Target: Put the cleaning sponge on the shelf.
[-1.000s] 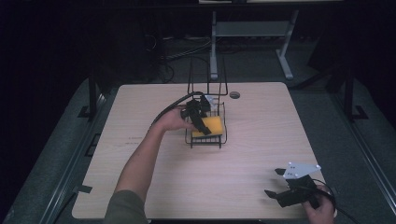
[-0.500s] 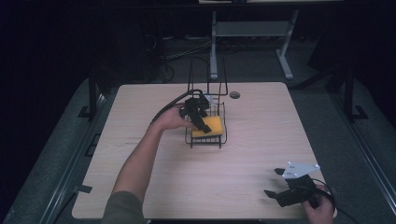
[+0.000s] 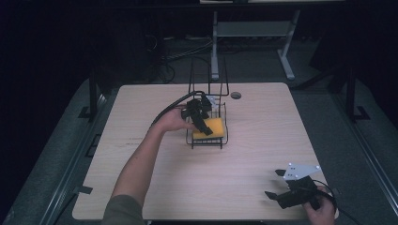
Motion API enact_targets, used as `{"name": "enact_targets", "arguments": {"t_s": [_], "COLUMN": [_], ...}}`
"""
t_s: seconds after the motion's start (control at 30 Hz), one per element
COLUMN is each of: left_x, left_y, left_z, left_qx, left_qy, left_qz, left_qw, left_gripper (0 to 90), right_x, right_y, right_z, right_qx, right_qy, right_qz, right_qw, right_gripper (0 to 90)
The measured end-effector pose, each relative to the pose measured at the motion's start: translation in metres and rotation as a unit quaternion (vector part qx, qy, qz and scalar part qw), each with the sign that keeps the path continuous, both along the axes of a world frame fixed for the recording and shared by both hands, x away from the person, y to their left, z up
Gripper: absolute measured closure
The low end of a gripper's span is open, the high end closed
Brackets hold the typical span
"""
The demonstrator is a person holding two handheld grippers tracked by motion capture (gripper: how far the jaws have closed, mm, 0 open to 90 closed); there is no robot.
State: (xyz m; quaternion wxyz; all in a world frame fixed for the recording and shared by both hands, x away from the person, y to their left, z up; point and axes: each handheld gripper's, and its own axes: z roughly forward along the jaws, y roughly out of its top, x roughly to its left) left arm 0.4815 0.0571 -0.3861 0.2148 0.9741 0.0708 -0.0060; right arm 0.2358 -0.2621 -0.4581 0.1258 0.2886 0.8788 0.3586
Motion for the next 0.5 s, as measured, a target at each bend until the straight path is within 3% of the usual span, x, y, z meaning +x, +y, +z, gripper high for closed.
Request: {"name": "enact_targets", "arguments": {"t_s": [0.5], "left_x": [-0.016], "left_y": [0.004], "left_z": [0.006], "left_qx": [-0.011], "left_qy": [-0.02], "left_qz": [-0.007], "left_qw": [0.9997], "left_gripper": [20.2], "right_x": [-0.001], "right_y": [0.001], "right_z": [0.001], "right_qx": [-0.001], "right_qy": [-0.005], "right_qz": [0.001], "right_qw": [1.0], "right_gripper": [13.7]}}
